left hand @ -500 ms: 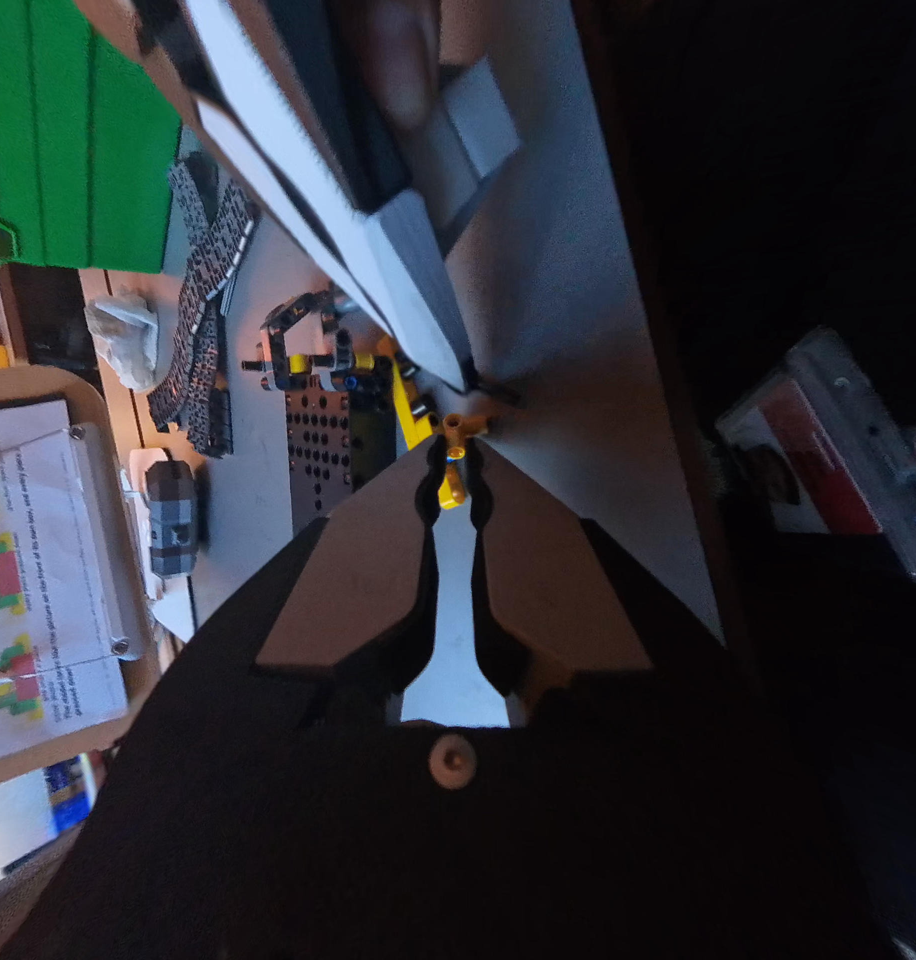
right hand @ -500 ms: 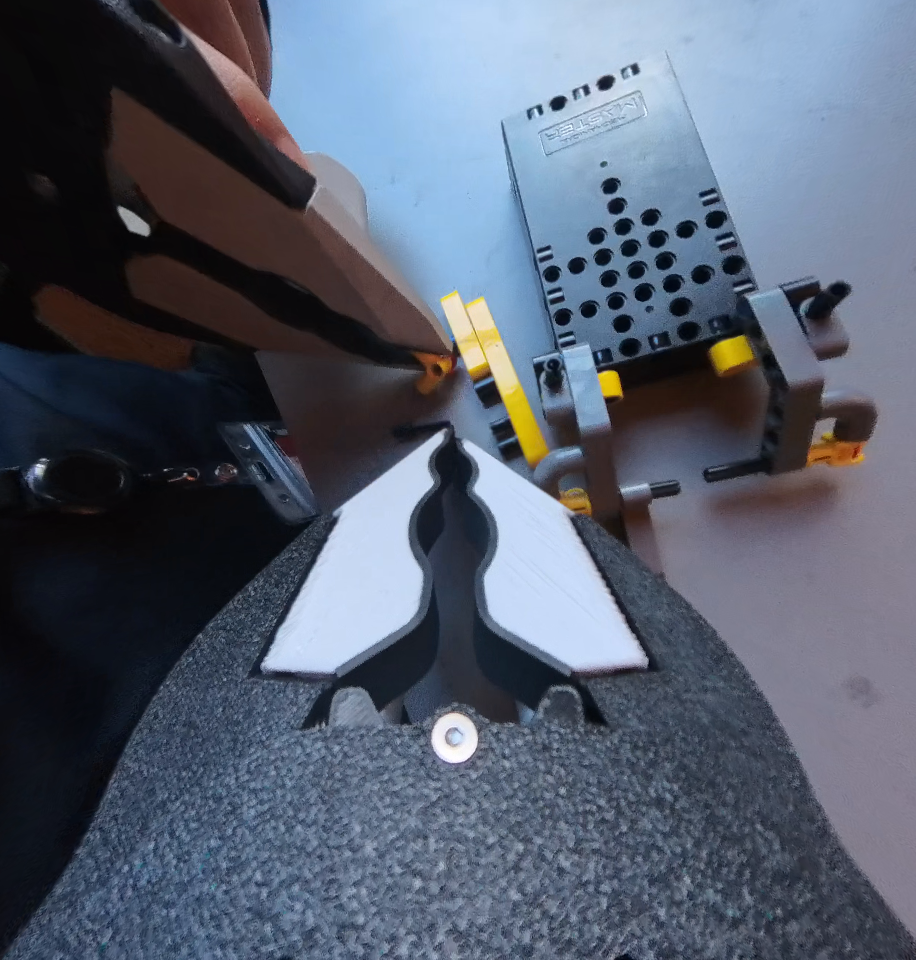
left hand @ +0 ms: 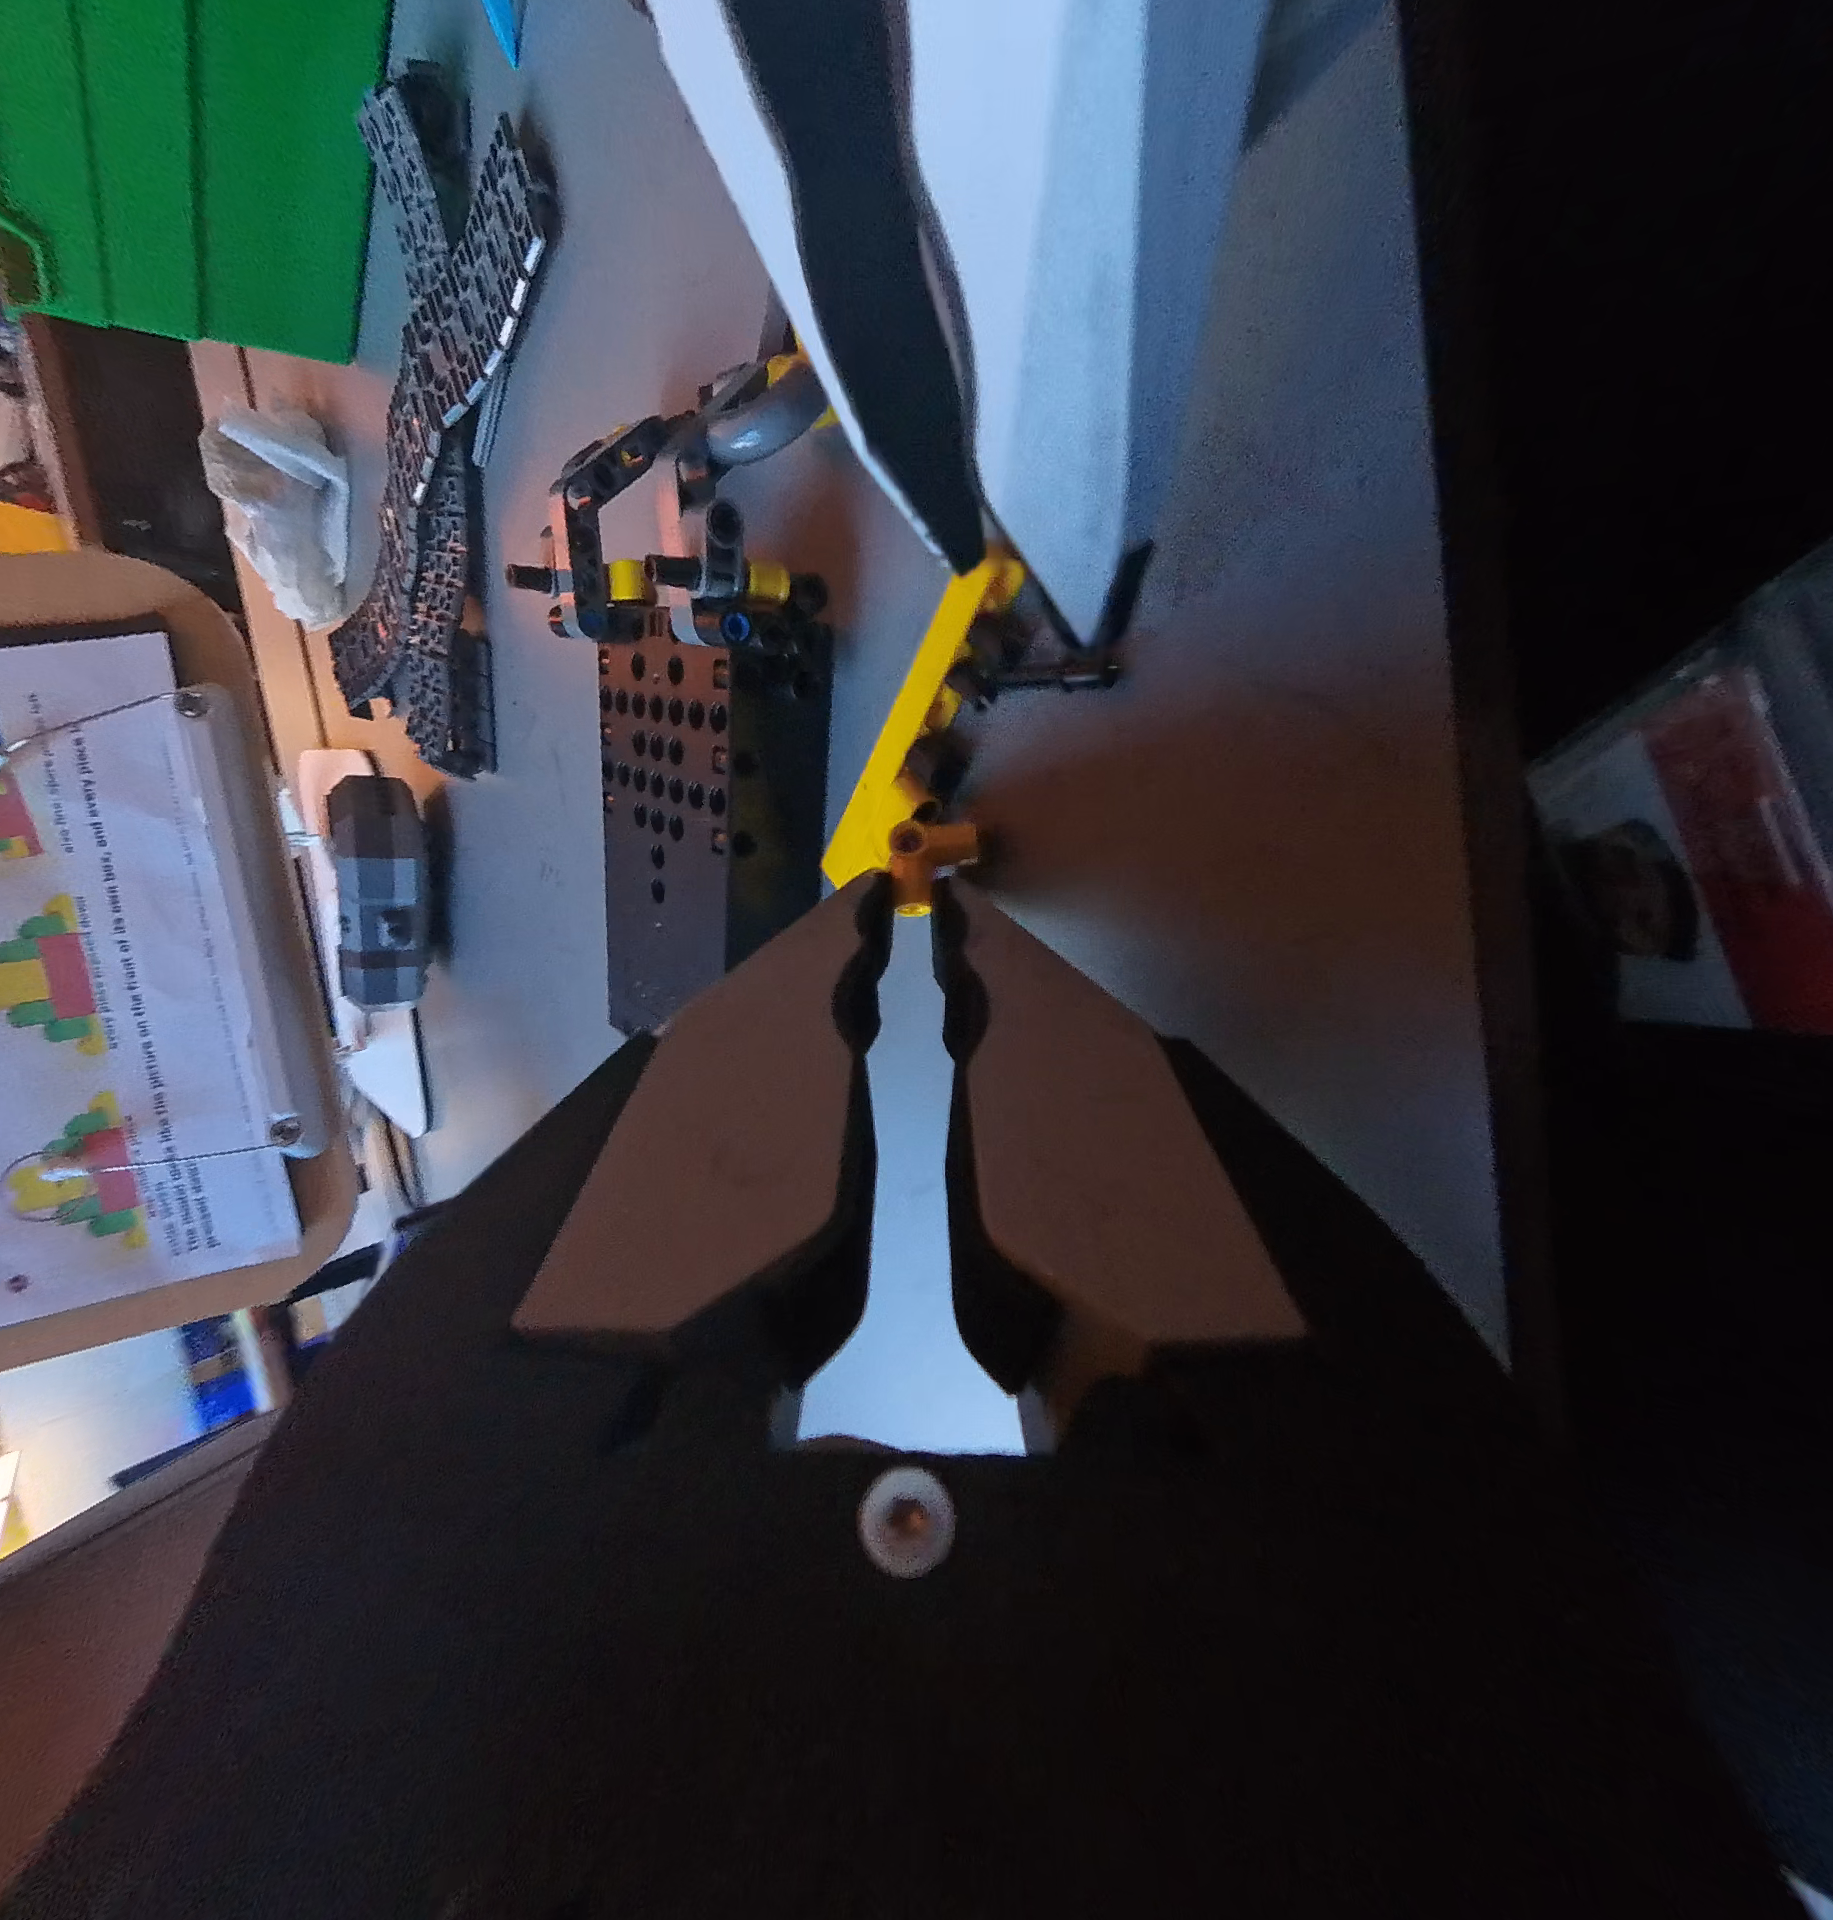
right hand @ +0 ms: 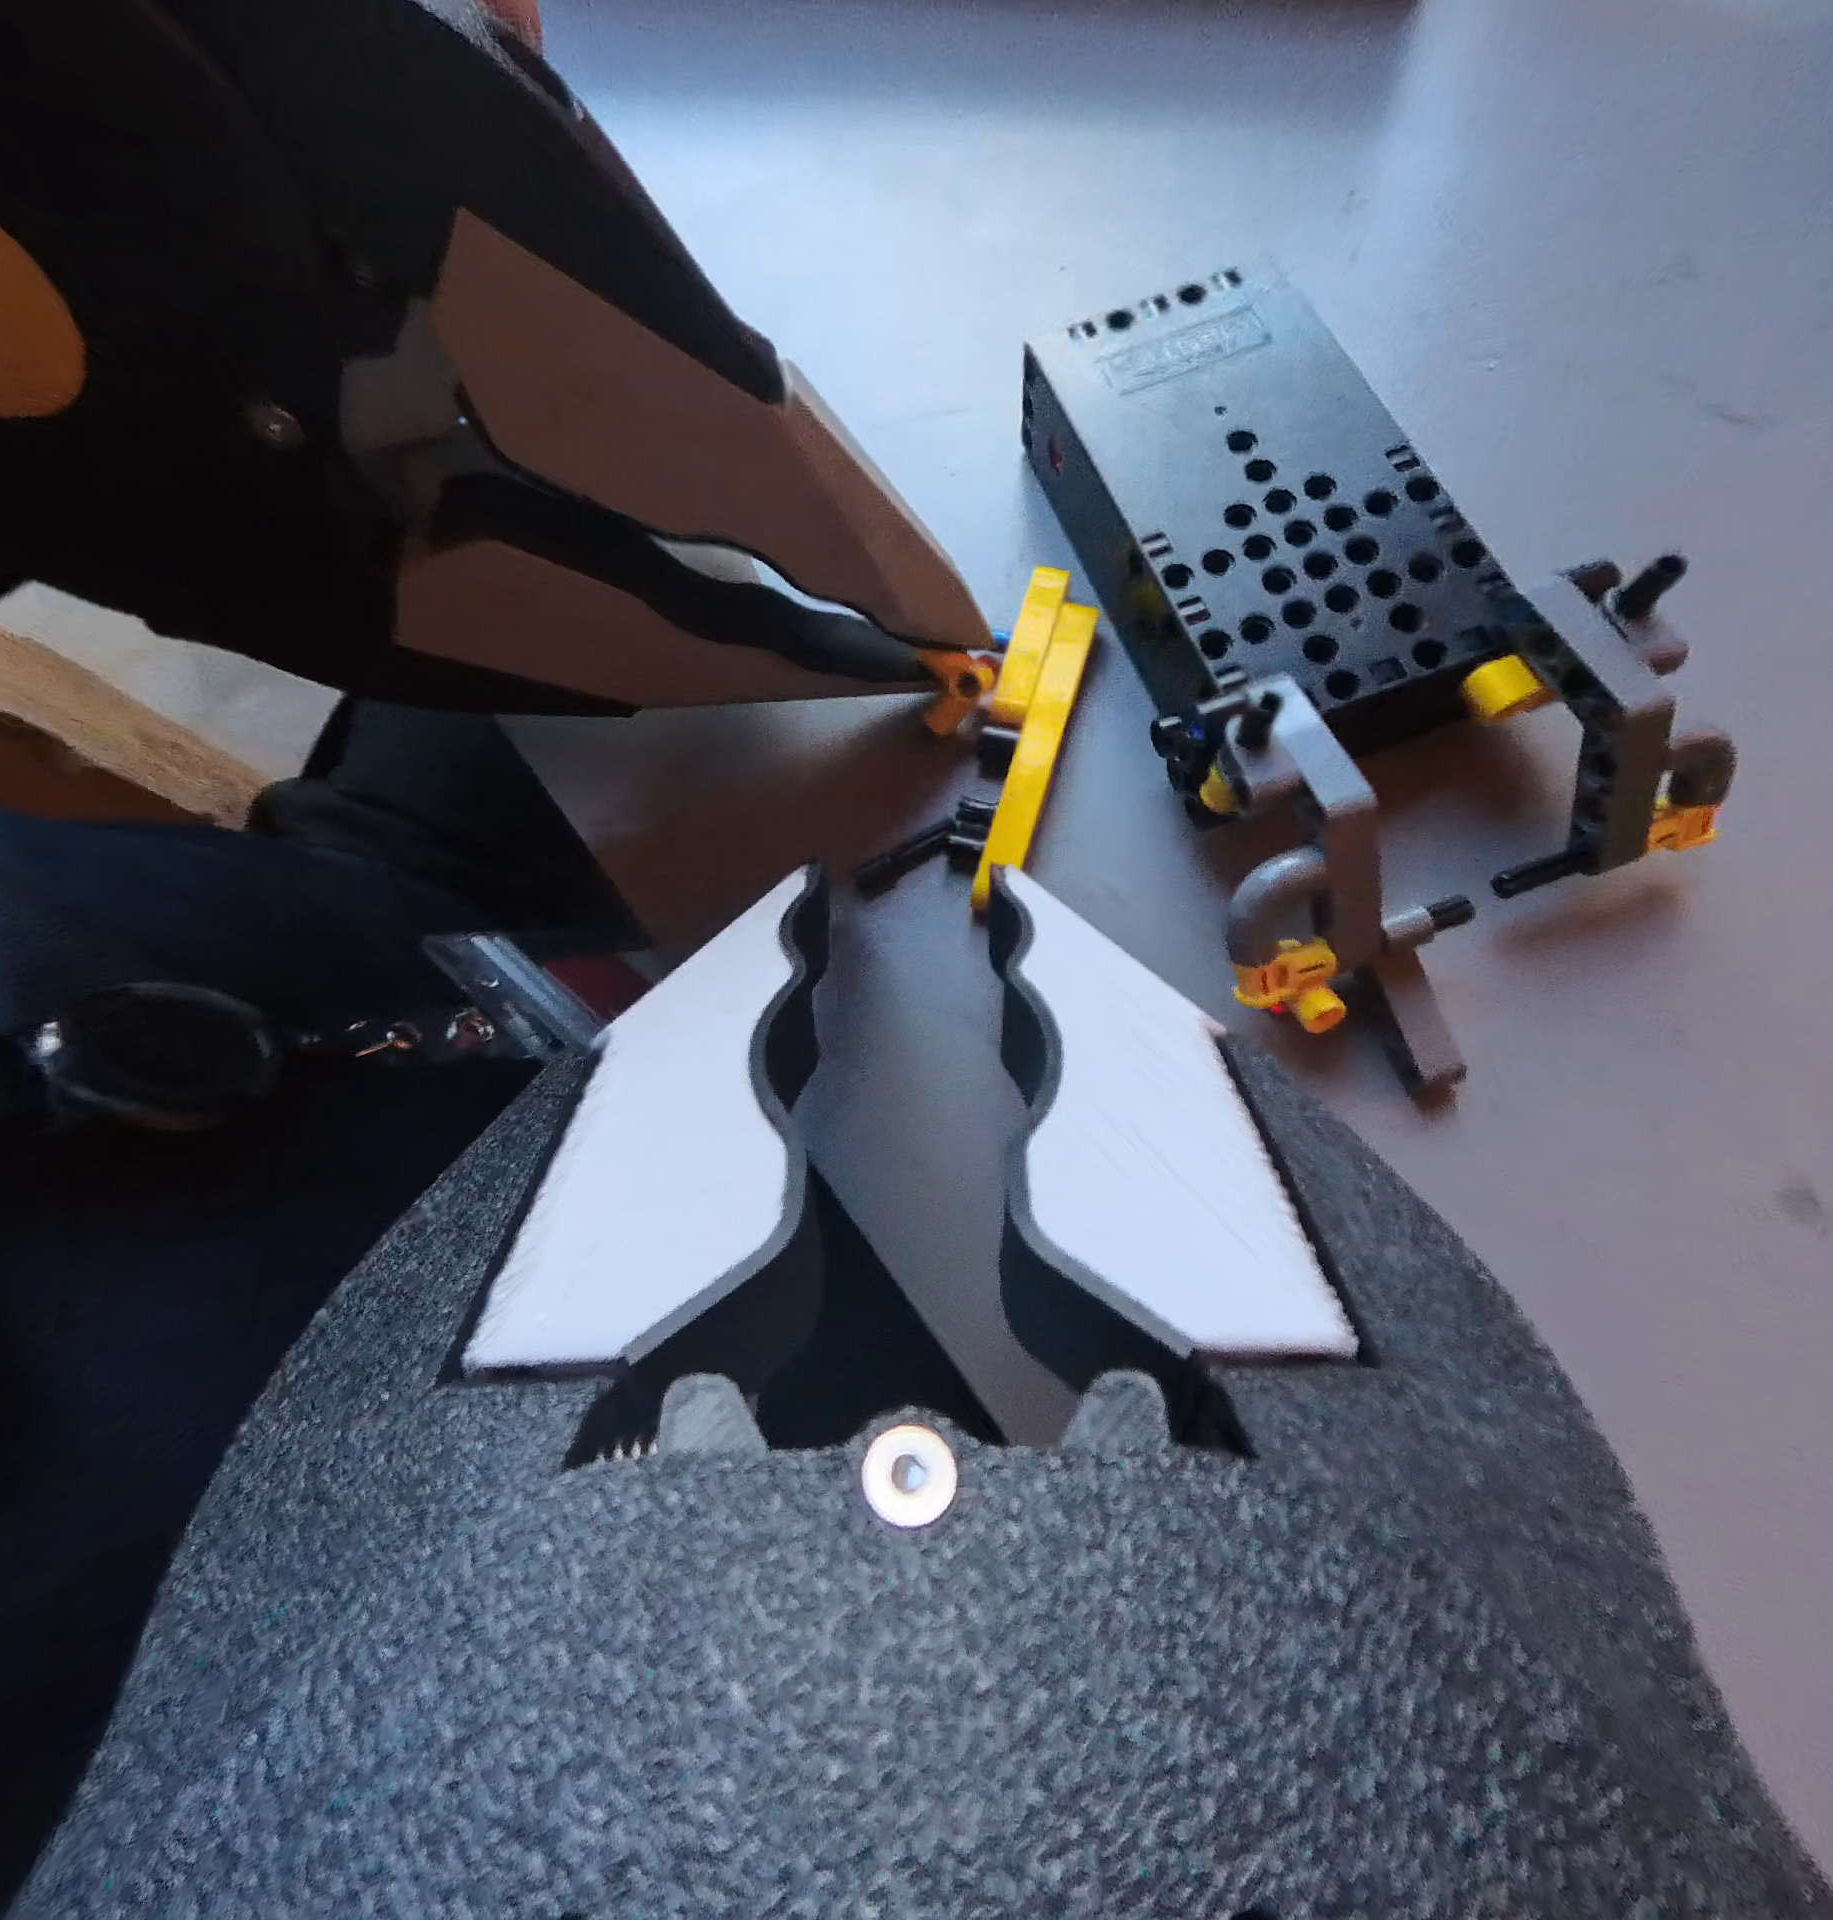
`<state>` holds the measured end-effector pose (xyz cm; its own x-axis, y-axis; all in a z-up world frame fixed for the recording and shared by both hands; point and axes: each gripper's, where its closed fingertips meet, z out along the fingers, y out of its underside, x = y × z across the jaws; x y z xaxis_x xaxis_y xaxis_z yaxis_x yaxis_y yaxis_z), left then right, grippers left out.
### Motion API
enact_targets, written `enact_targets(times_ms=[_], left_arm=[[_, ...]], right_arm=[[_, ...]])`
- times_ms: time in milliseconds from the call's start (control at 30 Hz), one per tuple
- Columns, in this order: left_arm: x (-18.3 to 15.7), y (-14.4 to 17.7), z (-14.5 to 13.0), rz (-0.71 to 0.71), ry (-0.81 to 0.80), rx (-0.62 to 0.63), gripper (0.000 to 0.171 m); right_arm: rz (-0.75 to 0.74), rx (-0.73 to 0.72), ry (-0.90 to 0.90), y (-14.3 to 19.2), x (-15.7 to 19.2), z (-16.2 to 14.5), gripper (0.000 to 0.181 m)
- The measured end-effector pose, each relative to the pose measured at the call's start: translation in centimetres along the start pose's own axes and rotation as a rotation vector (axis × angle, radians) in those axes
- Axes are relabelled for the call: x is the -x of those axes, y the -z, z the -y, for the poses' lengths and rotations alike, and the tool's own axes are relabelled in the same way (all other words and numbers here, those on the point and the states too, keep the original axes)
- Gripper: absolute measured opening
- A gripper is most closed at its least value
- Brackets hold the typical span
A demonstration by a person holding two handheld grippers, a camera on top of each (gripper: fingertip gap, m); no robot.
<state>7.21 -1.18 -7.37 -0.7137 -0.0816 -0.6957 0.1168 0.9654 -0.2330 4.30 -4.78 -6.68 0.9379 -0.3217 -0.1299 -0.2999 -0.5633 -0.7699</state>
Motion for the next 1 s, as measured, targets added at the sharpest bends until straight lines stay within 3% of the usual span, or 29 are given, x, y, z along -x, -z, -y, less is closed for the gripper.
enact_targets(times_ms=[233, 367, 533, 733, 1000], left_arm=[[0.3, 1.0, -0.6, 0.089, -0.151, 0.080, 0.004], [-0.2, 1.4, -1.3, 0.087, -0.205, 0.096, 0.004], [-0.6, 1.3, -0.5, 0.103, -0.283, 0.094, 0.004], [-0.8, 1.4, 0.1, 0.107, -0.354, 0.093, 0.004], [-1.3, 1.0, 0.7, 0.079, -0.328, 0.074, 0.004]], right_arm=[[-0.149, 0.049, 0.143, -0.1, -1.8, -0.2, 0.017], [-0.069, 0.016, 0.087, 0.6, -0.5, 0.1, 0.025], [-0.076, 0.045, 0.101, -0.5, 0.6, -0.5, 0.023], [-0.084, 0.028, 0.103, -1.4, 0.0, -0.1, 0.004], [-0.005, 0.010, 0.029, -1.2, 0.3, -0.2, 0.002]])
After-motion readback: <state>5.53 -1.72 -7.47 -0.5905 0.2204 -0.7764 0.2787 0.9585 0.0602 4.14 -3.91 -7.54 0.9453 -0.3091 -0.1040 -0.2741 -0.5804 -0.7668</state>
